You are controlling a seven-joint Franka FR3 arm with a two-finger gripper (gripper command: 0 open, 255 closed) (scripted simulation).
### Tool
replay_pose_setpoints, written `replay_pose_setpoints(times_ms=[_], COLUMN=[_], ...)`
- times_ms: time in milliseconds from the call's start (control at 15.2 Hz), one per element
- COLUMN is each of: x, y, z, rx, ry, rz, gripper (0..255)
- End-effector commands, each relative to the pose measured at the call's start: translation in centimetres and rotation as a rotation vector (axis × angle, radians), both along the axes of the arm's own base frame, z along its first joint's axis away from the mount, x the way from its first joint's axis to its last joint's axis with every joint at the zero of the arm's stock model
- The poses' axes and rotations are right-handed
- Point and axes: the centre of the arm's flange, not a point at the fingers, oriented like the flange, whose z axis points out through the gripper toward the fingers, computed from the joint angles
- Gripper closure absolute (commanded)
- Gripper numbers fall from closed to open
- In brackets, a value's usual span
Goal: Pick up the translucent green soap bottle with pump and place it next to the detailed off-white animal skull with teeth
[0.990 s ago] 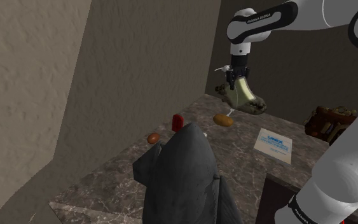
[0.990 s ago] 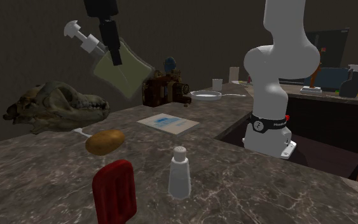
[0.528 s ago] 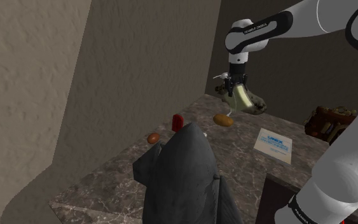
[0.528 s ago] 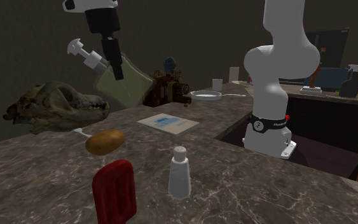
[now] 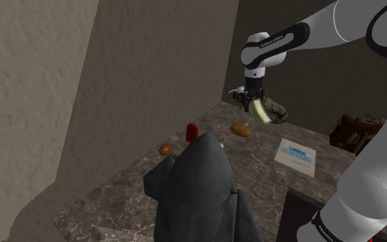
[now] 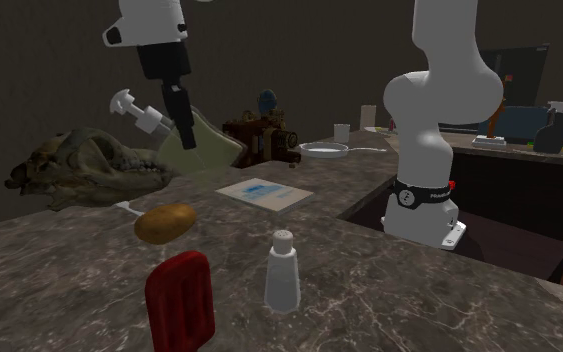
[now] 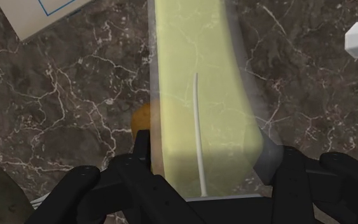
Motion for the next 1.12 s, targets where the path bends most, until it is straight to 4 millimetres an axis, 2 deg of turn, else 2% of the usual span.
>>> replay_pose_setpoints(times_ms=[0,924,1056], x=[0.0,0.0,0.0], y=[-0.1,-0.1,-0.1], z=[-1.1,-8.5,-8.6], rx=[0.0,0.0,0.0], ry=[-0.001,-0.001,-0.001], rz=[0.0,0.0,0.0], gripper=[255,255,255])
